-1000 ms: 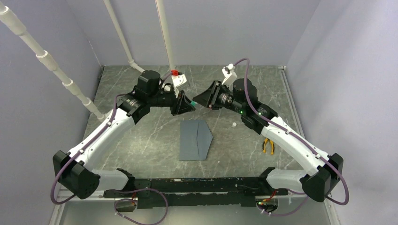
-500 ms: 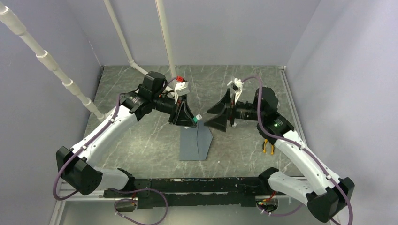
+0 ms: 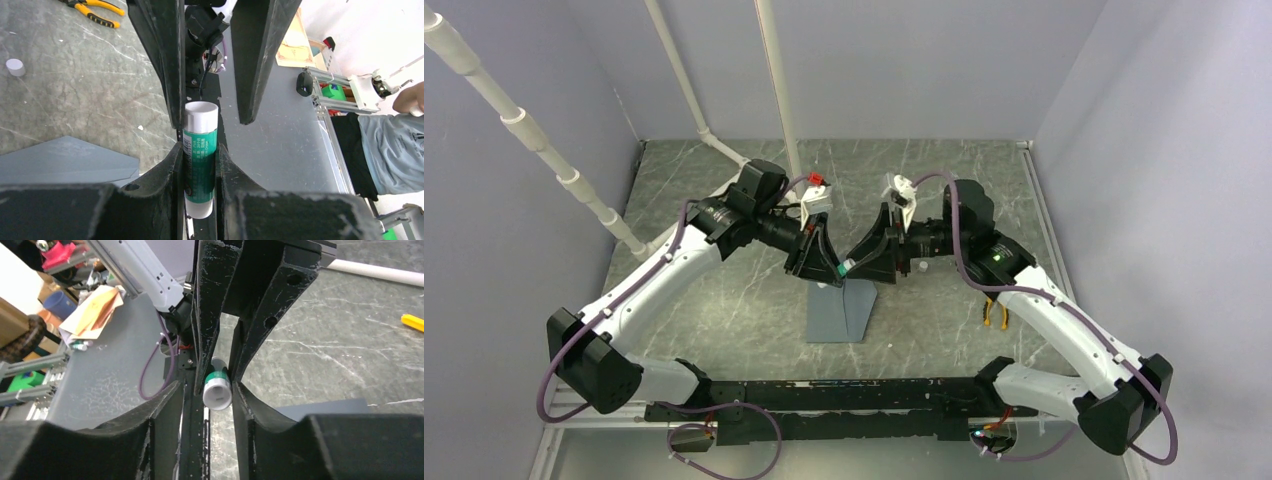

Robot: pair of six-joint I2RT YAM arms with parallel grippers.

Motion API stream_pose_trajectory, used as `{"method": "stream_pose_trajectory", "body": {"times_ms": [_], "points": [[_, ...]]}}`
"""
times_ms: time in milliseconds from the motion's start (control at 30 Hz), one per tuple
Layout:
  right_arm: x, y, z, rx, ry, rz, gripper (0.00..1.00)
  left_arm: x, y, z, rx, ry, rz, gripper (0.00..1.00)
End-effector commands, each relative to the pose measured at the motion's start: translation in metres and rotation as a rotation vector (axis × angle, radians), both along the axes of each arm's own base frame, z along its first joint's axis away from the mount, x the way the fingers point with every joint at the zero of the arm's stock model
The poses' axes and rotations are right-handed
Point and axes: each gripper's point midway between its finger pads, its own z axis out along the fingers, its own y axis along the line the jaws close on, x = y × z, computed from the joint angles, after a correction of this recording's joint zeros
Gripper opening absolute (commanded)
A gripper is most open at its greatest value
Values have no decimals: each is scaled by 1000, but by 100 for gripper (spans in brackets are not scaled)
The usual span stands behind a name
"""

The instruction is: Place the letter into the envelope and seal it

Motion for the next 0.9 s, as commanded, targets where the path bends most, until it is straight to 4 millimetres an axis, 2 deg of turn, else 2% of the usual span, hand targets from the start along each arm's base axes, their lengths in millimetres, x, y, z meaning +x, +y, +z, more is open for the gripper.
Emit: {"method": "stream_pose_trajectory", "body": {"times_ms": [0,67,167,200,267,367,500,567,600,633,700,733,767,867], "points": [[-5,6,19,17,-81,39,40,-1,-3,14,-40,-63,-24,3],[-4,9,19,15,-74,39,34,-1,-2,14,-39,-69,-23,2],[3,12,22,16,-40,-2,5,1,-2,15,-36,-95,-7,2],[8,14,23,19,-22,-30,0,4,-2,15,-35,-112,6,2],[20,17,28,32,45,-104,0,10,-2,16,-32,-153,51,3],[52,19,36,85,246,-330,0,38,-1,19,-11,-256,206,2],[100,0,25,198,593,-724,0,75,7,19,34,-358,428,2],[105,-6,31,298,634,-767,0,82,10,16,44,-379,470,2],[104,-5,42,338,586,-741,0,79,9,16,38,-368,459,2],[98,-2,51,338,522,-689,17,72,6,17,22,-348,420,2],[74,6,59,262,349,-528,63,48,0,24,-14,-282,294,2],[63,7,56,210,275,-464,74,38,-1,27,-27,-246,243,2],[53,6,53,173,209,-408,80,29,-2,29,-40,-212,199,2],[20,5,37,95,85,-223,84,8,-2,34,-68,-145,104,2]]}}
